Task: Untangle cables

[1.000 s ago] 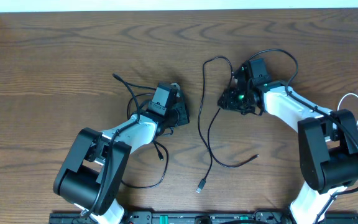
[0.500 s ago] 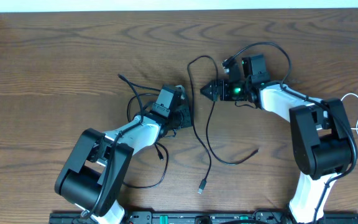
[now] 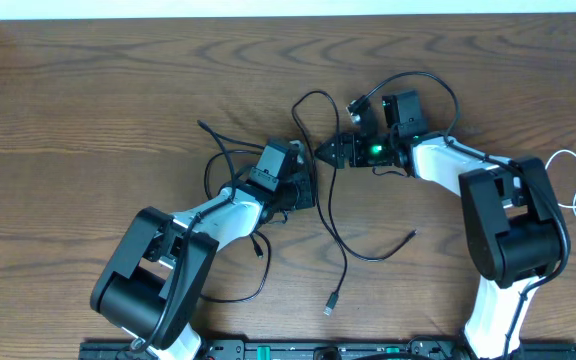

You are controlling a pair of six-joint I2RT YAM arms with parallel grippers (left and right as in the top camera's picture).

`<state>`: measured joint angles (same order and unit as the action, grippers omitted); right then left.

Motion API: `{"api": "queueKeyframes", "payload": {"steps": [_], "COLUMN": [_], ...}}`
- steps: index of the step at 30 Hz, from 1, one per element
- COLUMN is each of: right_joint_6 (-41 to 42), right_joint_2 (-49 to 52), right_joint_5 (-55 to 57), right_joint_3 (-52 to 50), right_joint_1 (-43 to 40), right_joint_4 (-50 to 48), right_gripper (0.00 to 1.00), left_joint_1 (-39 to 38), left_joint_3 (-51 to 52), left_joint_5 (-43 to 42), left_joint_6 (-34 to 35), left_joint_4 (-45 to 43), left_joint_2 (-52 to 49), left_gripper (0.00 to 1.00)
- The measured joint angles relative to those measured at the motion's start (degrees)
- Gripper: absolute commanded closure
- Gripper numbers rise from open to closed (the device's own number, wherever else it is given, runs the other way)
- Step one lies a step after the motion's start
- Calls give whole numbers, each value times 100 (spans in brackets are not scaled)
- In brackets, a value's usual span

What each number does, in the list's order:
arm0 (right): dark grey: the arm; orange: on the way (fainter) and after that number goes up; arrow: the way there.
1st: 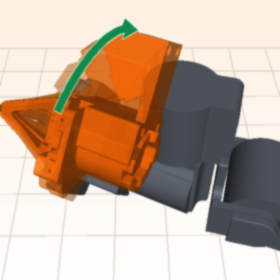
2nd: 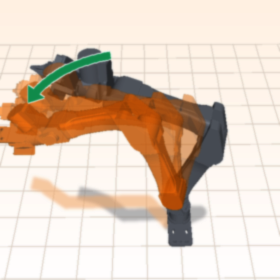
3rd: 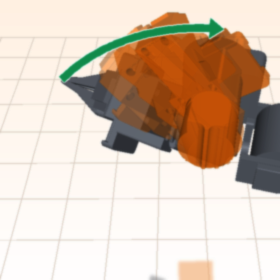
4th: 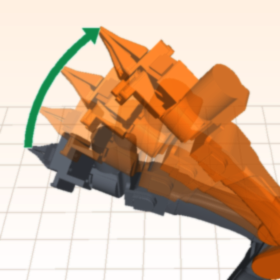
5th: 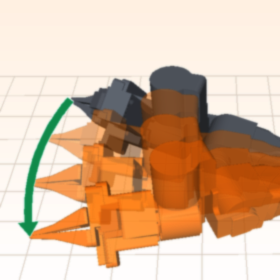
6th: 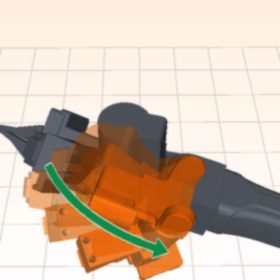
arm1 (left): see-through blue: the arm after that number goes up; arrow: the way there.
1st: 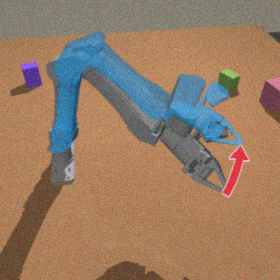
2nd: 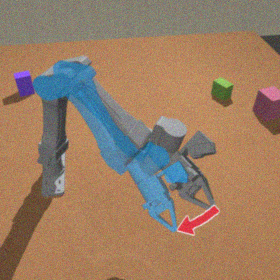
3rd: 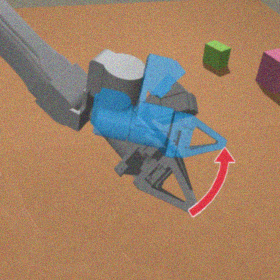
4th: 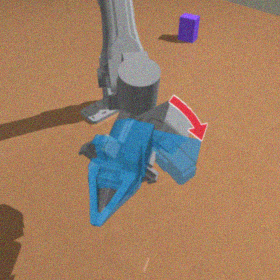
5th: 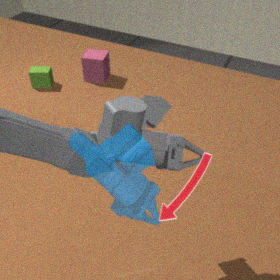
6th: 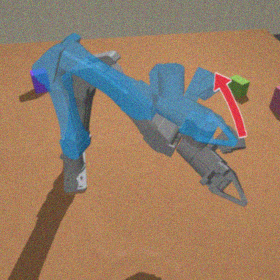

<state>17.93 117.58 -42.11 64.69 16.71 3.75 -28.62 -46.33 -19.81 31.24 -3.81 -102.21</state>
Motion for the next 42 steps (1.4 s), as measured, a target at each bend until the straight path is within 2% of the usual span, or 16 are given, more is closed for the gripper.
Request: {"api": "queueKeyframes", "payload": {"steps": [12, 18, 21, 29, 33, 38, 42], "right_joint_6": [273, 468, 640, 863, 866, 640, 503], "right_joint_2": [0, -7, -31, -31, -28, -4, 0], "right_joint_5": [186, 332, 490, 586, 787, 1617, 2358], "right_joint_3": [15, 22, 24, 72, 411, 979, 1154], "right_joint_1": [35, 160, 332, 391, 476, 802, 1086], "right_joint_4": [7, 85, 168, 291, 1126, 2317, 2586], "right_gripper": [24, 32, 40, 42, 41, 37, 41], "left_joint_1": [0, 0, 0, 0, 0, 0, 0], "left_joint_3": [0, 0, 0, 0, 0, 0, 0], "left_joint_5": [-260, -282, -304, -431, -433, -433, -435], "left_joint_6": [20, 199, 245, 326, 328, 326, 328], "left_joint_4": [37, 39, 39, 35, 37, 35, 35], "left_joint_2": [-2, -2, -2, -2, -2, -2, -2], "left_gripper": [92, 92, 91, 92, 92, 92, 91]}}
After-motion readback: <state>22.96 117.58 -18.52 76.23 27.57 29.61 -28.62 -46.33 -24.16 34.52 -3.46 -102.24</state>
